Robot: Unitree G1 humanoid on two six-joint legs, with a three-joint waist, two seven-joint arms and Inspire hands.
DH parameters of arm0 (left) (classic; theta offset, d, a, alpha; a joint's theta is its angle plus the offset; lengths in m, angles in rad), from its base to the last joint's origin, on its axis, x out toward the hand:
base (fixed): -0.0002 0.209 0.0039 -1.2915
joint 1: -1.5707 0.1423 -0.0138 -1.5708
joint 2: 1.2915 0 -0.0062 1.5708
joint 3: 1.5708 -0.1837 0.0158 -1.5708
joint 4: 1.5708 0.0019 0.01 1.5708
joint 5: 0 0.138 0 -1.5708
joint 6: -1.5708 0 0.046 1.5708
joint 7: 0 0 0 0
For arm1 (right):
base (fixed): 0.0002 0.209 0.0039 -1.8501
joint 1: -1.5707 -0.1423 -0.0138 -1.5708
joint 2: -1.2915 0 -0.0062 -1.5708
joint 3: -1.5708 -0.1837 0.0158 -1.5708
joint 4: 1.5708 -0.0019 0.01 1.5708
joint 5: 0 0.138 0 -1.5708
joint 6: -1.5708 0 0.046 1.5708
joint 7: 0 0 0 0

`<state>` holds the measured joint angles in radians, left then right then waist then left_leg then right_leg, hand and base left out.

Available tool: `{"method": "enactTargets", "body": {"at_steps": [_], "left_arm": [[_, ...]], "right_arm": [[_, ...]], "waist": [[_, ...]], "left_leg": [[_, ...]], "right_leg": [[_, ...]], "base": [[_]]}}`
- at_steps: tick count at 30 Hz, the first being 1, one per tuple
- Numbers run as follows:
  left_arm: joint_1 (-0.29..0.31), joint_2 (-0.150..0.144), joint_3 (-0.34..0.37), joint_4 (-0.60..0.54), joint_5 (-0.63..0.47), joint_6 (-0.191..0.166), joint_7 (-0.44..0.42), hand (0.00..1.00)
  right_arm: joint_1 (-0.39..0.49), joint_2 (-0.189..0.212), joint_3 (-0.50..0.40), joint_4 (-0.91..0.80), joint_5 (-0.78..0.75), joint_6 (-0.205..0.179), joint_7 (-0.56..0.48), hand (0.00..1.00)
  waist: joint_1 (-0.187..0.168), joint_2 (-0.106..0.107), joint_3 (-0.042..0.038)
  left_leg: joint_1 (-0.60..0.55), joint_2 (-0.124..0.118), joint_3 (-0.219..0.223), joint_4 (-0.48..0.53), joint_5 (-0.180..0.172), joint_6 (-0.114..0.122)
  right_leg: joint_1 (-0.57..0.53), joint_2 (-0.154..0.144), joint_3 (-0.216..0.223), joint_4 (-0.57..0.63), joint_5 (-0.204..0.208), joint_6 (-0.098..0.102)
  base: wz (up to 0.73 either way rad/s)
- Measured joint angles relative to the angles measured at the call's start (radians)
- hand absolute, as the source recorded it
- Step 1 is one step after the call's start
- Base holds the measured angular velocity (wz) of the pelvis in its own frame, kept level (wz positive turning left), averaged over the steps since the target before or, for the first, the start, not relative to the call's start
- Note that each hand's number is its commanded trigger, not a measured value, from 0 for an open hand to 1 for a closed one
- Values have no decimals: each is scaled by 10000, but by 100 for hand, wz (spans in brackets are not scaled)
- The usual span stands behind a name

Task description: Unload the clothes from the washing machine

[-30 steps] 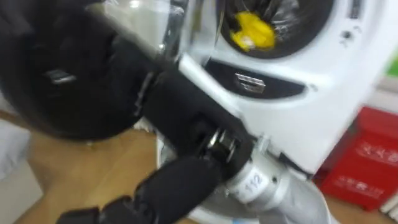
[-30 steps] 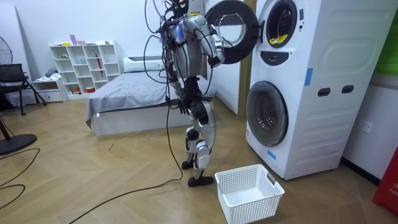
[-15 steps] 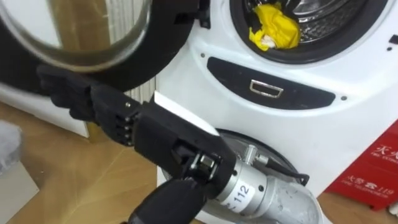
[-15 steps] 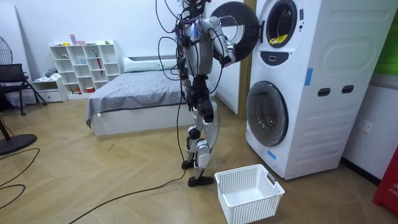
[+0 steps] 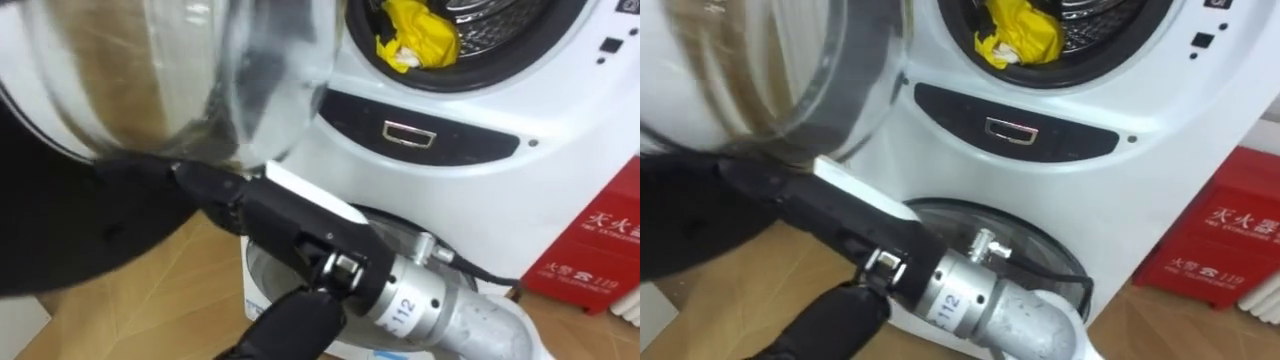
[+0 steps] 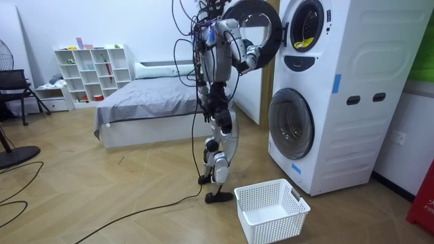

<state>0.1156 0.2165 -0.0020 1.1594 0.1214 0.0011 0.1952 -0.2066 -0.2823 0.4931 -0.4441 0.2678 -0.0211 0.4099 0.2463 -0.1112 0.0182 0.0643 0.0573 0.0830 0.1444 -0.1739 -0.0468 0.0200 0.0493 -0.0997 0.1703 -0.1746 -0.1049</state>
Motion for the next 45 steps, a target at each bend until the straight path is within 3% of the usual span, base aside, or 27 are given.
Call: {"method": "enactTargets", "body": {"at_steps": [4, 13, 17, 34, 45], "left_arm": [[123, -57, 29, -4, -9, -6, 1, 0], [98, -67, 375, -18, 2, -12, 119, 0], [91, -70, 367, -16, -3, -12, 118, 0], [157, -73, 354, -11, -2, -8, 137, 0], [151, -109, 352, -11, 0, 20, 92, 0]], "right_arm": [[293, -185, -165, -15, -356, -5, 101, 0], [942, -398, -920, -14, -1085, 6, 77, 0], [1349, -361, -970, -12, -1154, 177, 67, 0], [1365, -358, -1339, 1, -1556, 552, 82, 0], [1368, -195, -1338, 12, -1611, 665, 149, 0]], "waist": [[-248, 152, -70], [-754, 221, -74], [-797, 221, -77], [-815, 128, -142], [-740, 164, -120]], "left_leg": [[75, 17, 175, 6, 1, 0], [338, 13, 270, 5, 1, 0], [375, 12, 321, 10, 1, 0], [431, 13, 504, 7, -1, -1], [414, 11, 512, 6, -1, -1]], "right_leg": [[13, 16, 172, 28, 8, -6], [272, 22, 285, 0, 8, -6], [282, 36, 405, -10, 8, -5], [316, 28, 458, -20, 15, 4], [292, 29, 454, -13, 15, 4]], "base": [[-12], [-3], [-8], [0], [0]]}}
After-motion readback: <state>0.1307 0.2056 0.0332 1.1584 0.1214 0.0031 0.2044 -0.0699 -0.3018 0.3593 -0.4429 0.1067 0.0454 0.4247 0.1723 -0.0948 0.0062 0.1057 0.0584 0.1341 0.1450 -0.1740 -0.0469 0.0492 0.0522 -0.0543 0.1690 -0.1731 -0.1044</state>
